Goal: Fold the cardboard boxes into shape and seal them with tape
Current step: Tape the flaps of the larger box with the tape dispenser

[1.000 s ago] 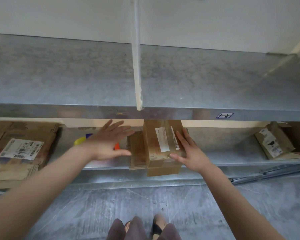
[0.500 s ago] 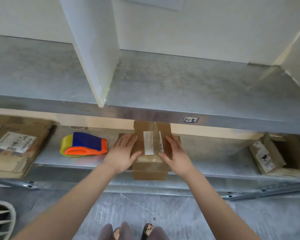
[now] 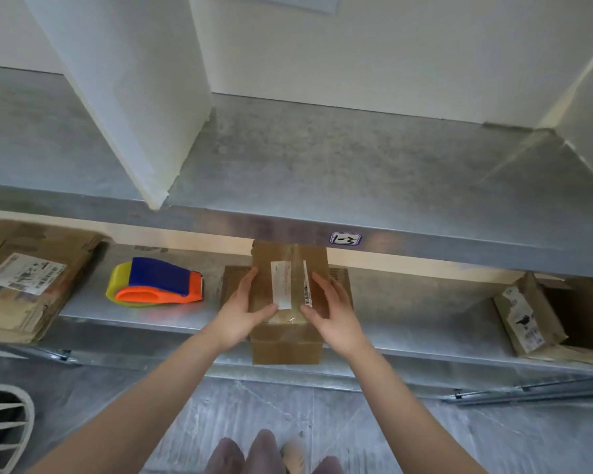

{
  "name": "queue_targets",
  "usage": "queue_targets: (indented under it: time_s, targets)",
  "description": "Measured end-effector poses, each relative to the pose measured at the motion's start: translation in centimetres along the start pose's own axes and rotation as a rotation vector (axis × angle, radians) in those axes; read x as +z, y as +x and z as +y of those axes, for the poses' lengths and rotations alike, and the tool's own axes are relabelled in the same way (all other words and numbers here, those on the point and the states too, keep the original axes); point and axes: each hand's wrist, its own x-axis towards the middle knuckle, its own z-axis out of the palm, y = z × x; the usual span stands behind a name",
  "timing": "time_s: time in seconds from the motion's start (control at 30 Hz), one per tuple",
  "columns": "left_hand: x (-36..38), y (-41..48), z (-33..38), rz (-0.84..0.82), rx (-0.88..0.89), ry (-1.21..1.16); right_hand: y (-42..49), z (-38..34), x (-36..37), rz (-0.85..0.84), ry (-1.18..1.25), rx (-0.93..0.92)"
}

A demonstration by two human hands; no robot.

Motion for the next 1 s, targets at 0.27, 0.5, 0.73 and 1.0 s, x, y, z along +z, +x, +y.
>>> queue_targets:
  time_s: [0.27,0.5,0.73,1.0]
  targets:
    - [0.7,-1.6,-0.6,-0.042,-0.045,-0.069,-3.6,1.9,-0.4,0.156,0.218,0.197]
    - [0.1,0.4,1.3,-0.044,0.001,-0.075,-2.0,0.1,-0.3,0.128,0.137,0.276]
    - [1.1,0.2,-0.5,0.061,0.169,0.385,-1.8,-1.2,2.9,0.144,-0.313,0.075]
    - [-0.2,1.1,0.3,-0.013,0.156,0.38,-1.2,-1.7,1.6,0.095,-0.33,-0.01]
